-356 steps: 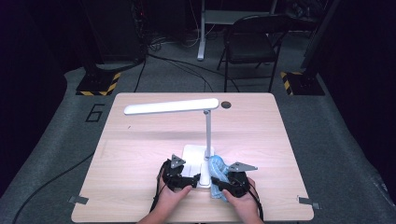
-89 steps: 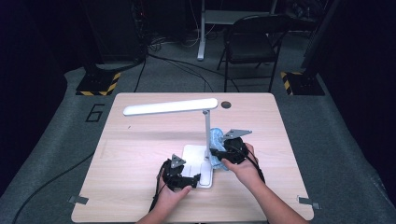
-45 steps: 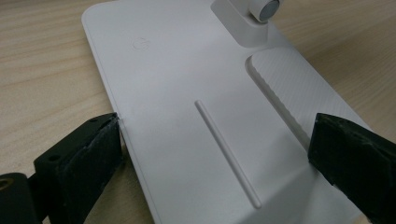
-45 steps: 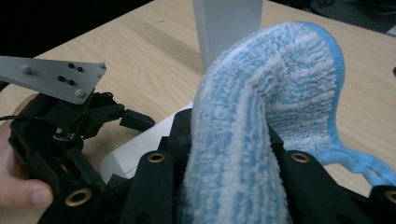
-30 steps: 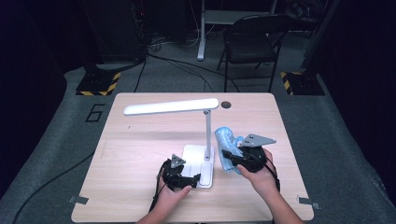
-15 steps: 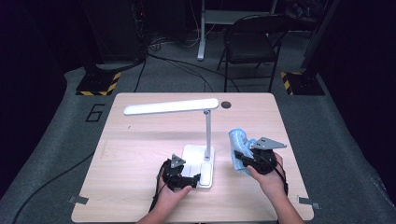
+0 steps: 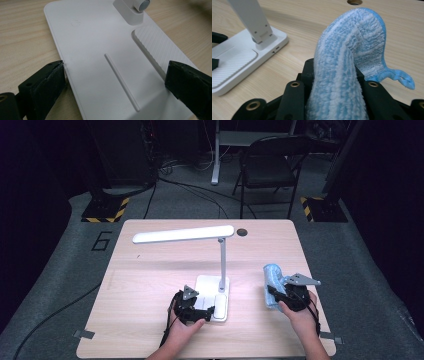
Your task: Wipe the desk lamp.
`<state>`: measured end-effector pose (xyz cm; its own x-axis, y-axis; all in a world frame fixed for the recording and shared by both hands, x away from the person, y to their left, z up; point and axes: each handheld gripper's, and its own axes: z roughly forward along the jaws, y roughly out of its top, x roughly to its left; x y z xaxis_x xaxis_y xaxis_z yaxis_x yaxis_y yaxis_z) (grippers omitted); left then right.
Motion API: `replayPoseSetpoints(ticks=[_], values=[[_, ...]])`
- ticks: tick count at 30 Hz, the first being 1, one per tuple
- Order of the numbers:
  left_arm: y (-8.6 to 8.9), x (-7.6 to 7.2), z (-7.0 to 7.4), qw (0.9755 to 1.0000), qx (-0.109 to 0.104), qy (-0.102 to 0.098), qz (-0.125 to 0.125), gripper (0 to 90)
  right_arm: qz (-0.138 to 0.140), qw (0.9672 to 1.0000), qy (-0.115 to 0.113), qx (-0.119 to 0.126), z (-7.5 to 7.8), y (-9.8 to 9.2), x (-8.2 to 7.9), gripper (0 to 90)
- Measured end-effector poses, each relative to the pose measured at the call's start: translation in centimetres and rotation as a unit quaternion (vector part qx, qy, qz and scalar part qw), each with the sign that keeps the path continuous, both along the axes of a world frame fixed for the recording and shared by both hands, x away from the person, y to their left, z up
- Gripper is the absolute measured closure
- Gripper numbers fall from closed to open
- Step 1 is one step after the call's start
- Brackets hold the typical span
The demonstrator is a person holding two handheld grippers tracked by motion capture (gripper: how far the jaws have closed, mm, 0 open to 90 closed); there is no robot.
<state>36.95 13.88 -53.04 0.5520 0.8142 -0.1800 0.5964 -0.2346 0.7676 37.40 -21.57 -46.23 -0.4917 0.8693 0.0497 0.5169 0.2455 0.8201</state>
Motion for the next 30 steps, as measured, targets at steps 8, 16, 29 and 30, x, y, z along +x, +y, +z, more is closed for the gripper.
replayPoseSetpoints(ticks=[8, 16, 29, 30], values=[[0.0, 0.0, 0.0, 1.0, 0.0, 0.001, 0.0, 3.0, -0.041, 0.9989, 0.012, -0.017, -1.4, -2.0, -0.4, 66.2], [0.0, 0.0, 0.0, 1.0, 0.001, 0.0, 0.0, 3.0, -0.066, 0.9972, 0.034, -0.009, -3.2, -3.5, -0.2, 65.3], [0.1, 0.0, 0.0, 1.0, 0.002, 0.002, -0.003, 3.1, -0.07, 0.996, 0.034, -0.043, -4.9, -3.1, -0.1, 58.5], [0.1, 0.0, 0.0, 1.0, 0.0, 0.002, -0.003, 3.1, -0.073, 0.9959, 0.037, -0.041, -4.9, -3.1, -0.2, 57.4]])
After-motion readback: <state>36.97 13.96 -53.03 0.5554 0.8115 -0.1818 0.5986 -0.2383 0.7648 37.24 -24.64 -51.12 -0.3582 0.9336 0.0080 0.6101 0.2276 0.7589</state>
